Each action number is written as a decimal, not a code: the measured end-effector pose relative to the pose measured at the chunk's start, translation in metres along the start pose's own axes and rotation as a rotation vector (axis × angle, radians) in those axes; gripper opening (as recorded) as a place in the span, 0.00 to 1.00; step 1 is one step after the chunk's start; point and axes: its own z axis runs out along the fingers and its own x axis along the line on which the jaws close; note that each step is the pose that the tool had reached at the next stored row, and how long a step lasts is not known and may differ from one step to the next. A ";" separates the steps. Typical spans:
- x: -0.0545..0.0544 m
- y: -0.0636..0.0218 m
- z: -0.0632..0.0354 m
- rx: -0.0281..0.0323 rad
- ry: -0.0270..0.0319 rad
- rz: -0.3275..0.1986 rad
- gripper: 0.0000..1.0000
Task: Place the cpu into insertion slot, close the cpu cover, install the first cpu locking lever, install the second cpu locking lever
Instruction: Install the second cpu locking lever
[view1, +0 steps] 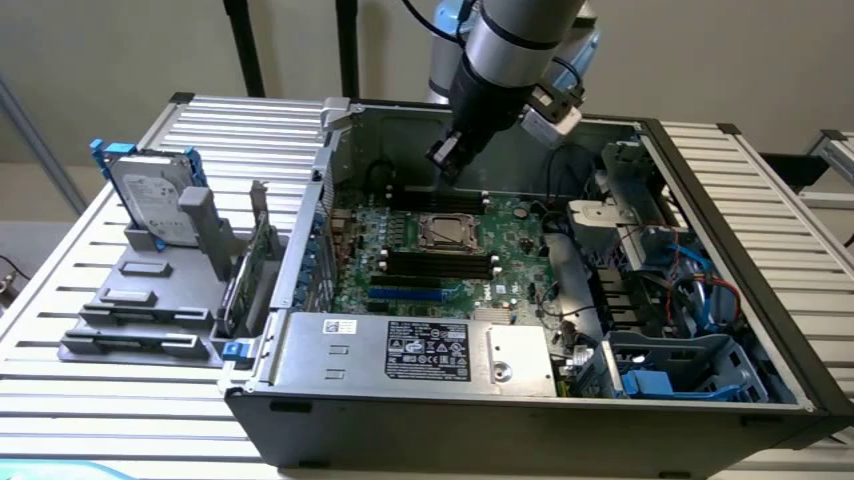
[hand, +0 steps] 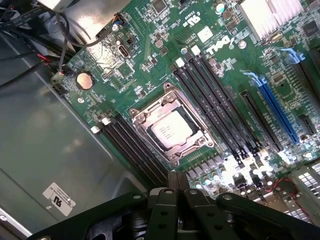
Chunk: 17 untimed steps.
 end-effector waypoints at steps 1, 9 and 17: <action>0.000 -0.0011 -0.0018 -0.0055 -0.0039 -0.007 0.11; -0.002 -0.0123 -0.0225 -0.0547 -0.0120 -0.072 0.11; -0.003 -0.0185 -0.0429 -0.0817 -0.0285 -0.105 0.11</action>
